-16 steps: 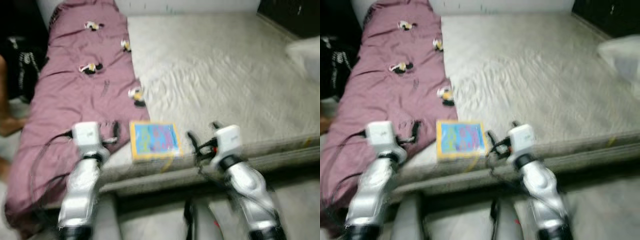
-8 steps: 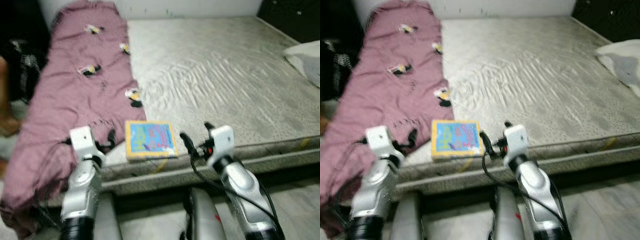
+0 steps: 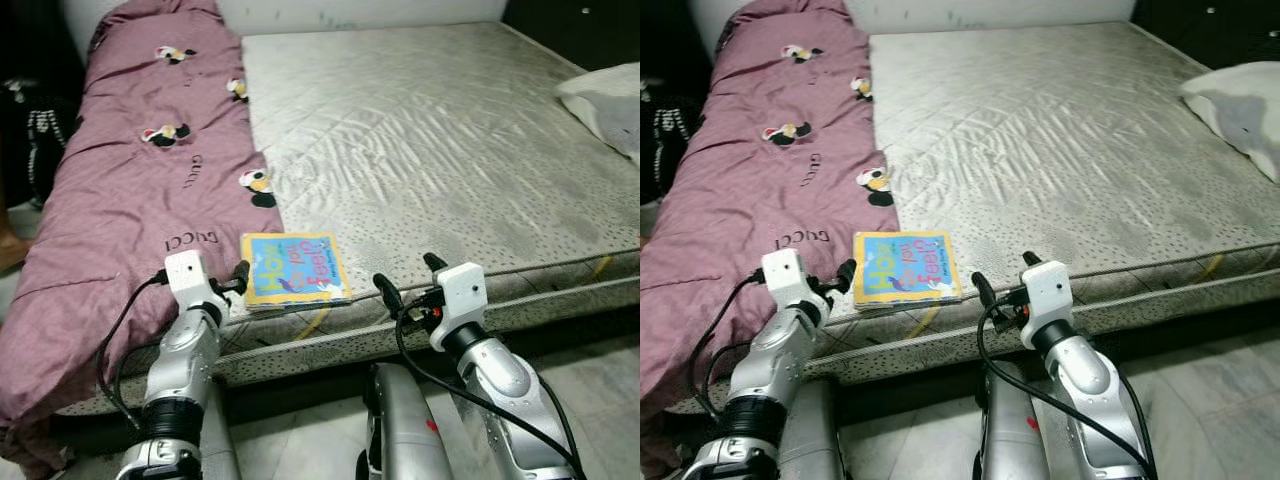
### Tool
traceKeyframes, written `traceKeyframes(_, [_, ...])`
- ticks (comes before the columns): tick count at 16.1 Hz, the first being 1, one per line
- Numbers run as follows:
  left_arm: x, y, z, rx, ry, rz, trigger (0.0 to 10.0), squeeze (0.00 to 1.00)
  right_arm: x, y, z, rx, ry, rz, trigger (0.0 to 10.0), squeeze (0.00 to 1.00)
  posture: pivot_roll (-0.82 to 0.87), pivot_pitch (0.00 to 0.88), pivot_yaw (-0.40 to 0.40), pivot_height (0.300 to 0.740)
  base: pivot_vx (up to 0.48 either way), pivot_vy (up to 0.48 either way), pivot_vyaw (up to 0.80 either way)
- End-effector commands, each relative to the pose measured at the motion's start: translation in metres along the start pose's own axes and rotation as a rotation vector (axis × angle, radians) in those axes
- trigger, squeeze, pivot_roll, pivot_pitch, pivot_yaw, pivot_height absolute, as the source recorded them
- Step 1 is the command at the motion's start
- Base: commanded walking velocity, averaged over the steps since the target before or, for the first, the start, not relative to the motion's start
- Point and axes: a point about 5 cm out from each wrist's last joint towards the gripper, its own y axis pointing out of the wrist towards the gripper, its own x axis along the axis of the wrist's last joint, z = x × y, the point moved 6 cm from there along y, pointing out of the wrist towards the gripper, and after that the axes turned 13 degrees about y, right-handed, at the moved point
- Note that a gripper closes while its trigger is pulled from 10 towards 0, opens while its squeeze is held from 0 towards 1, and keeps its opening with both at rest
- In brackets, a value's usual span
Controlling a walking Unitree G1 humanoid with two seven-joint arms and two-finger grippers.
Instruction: Clean up the room
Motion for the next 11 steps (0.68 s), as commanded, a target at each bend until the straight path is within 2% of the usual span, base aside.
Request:
traceKeyframes(1, [0.001, 0.002, -0.003, -0.002, 0.009, 0.000, 10.0, 0.00, 0.003, -0.003, 0.003, 0.011, -0.003, -0.003, 10.0, 0.00, -0.13, 0.010, -0.003, 0.502, 0.000, 0.000, 0.00])
traceKeyframes(4, [-0.002, 0.006, -0.002, 0.005, 0.029, 0.005, 10.0, 0.00, 0.002, -0.009, -0.001, -0.015, -0.005, 0.016, 10.0, 0.00, -0.14, 0.021, -0.002, 0.477, 0.000, 0.000, 0.00])
traceKeyframes(11, [0.010, 0.015, 0.001, 0.004, 0.000, -0.019, 10.0, 0.00, 0.007, -0.011, -0.006, -0.035, -0.028, 0.016, 10.0, 0.00, -0.16, 0.035, -0.010, 0.477, 0.000, 0.000, 0.00])
